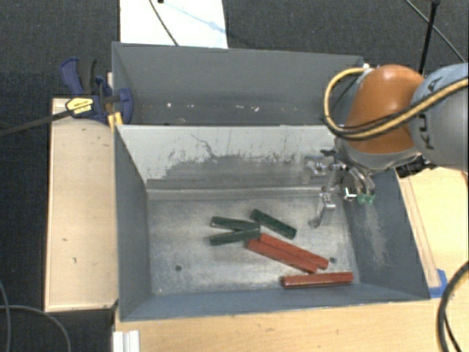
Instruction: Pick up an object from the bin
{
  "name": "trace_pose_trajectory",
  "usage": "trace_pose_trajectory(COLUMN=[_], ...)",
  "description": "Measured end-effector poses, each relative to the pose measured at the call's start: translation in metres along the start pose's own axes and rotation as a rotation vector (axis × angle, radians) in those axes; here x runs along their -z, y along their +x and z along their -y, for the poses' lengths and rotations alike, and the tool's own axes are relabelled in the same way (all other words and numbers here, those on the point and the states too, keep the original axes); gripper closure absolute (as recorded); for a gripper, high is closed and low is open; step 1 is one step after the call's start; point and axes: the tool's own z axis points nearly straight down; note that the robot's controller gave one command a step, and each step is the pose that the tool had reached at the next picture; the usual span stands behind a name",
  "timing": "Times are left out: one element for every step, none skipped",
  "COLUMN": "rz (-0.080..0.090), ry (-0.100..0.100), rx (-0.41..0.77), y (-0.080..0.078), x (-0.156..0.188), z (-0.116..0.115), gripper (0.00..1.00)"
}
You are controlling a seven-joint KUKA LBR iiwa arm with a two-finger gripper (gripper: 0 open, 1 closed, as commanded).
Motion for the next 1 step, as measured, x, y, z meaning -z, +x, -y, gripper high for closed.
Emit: trace_pose_trajectory(rz=[-0.001], ry=[-0.003], rx=[-0.055], y=[0.0369], x=[-0.0679], z=[-0.0722], gripper=[0.00])
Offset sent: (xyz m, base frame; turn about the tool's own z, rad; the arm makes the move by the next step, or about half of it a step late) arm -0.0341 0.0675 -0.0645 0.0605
